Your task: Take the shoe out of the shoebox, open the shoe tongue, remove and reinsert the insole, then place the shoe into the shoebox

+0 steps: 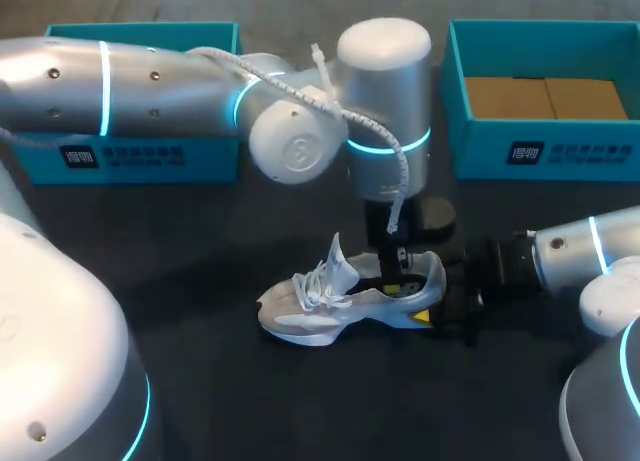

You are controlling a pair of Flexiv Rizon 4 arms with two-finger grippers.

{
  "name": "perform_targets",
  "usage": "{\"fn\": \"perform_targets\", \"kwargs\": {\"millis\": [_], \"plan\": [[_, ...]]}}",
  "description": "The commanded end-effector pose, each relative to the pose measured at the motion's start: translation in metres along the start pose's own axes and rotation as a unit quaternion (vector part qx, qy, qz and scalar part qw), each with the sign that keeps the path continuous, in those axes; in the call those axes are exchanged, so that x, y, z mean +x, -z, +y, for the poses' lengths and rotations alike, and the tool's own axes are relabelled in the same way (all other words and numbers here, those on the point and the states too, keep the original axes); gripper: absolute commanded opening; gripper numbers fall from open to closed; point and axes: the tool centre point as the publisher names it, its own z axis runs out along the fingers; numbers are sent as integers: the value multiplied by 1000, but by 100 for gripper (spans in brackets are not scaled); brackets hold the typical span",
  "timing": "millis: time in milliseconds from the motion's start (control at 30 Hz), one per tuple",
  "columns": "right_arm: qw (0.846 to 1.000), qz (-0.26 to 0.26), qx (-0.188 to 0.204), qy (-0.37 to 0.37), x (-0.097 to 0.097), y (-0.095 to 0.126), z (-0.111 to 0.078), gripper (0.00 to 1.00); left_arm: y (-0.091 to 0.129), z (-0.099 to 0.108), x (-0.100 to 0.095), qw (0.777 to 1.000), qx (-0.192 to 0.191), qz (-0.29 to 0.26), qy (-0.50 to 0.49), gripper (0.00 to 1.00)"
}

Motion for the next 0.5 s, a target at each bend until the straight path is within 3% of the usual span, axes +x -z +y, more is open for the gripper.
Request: {"fn": "perform_targets", "kwargs": {"millis": [33, 300, 333, 500], "plan": [[1000, -1, 1, 0, 0, -3, 0, 0, -11, -5, -3, 1000, 2, 4, 5, 0], [1000, -1, 1, 0, 0, -3, 0, 0, -18, -2, -2, 1000, 4, 10, 9, 0], [1000, -1, 1, 0, 0, -3, 0, 0, -20, 0, -1, 1000, 3, 13, 7, 29], [1000, -1, 1, 0, 0, -3, 0, 0, -22, 1, -1, 1000, 4, 14, 7, 29]]}}
